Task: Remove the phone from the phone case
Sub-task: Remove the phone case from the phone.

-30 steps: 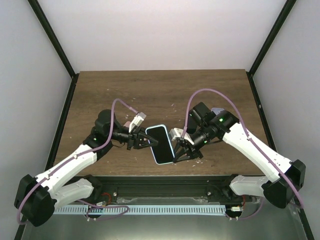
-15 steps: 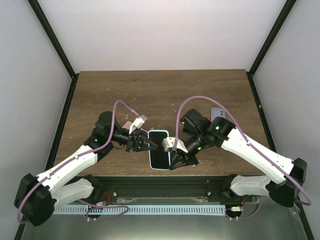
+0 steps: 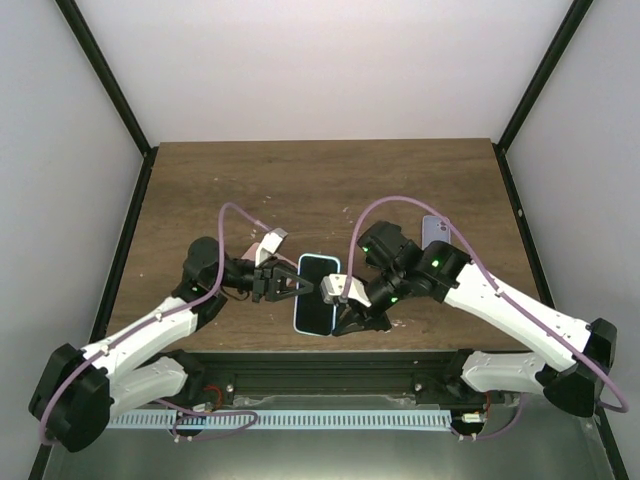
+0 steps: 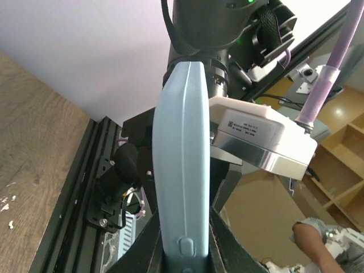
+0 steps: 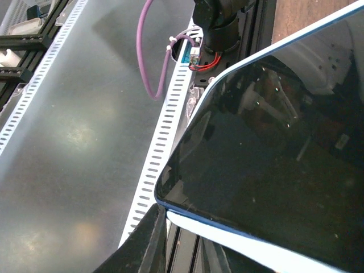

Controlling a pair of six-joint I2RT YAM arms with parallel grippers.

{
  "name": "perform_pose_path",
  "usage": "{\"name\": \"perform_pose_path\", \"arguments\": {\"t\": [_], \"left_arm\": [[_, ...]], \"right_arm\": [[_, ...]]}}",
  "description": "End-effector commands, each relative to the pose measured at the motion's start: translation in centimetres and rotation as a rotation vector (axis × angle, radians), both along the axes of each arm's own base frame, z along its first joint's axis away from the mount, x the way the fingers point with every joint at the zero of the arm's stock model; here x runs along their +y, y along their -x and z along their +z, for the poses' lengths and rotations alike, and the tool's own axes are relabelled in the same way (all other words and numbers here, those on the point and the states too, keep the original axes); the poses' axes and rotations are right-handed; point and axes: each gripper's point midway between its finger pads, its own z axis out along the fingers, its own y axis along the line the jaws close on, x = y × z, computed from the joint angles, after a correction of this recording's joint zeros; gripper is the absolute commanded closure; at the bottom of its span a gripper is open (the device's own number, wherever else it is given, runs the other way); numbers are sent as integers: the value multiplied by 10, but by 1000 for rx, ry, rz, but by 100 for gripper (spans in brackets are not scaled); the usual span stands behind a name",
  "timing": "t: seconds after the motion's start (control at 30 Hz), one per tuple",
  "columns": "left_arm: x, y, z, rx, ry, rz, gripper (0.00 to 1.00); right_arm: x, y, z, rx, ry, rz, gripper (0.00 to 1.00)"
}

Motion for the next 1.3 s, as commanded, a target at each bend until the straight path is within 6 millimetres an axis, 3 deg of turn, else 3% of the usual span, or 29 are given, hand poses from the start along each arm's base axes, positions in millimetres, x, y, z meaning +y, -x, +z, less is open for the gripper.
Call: {"name": "perform_pose_path", "arguments": {"t": [0.0, 0.17, 0.4, 0.63, 0.93, 1.27], "left_arm": [[-2, -27, -24, 145, -39, 161, 100], [0, -22, -24, 168, -33, 145, 100], [2, -18, -28, 176, -49, 139, 100], [3, -14, -34, 202, -59, 125, 100], [5, -9, -28, 189, -37, 99, 100], [6, -8, -33, 178, -56, 109, 100]], "right_arm": [[39, -14, 60, -199, -322, 46, 93], [43, -30, 55, -263, -317, -25, 95], [45, -37, 45, -295, -300, -35, 95], [48, -57, 49, -401, -305, -108, 99], [54, -80, 34, -473, -287, -183, 99], [52, -99, 55, -422, -314, -300, 97]]}}
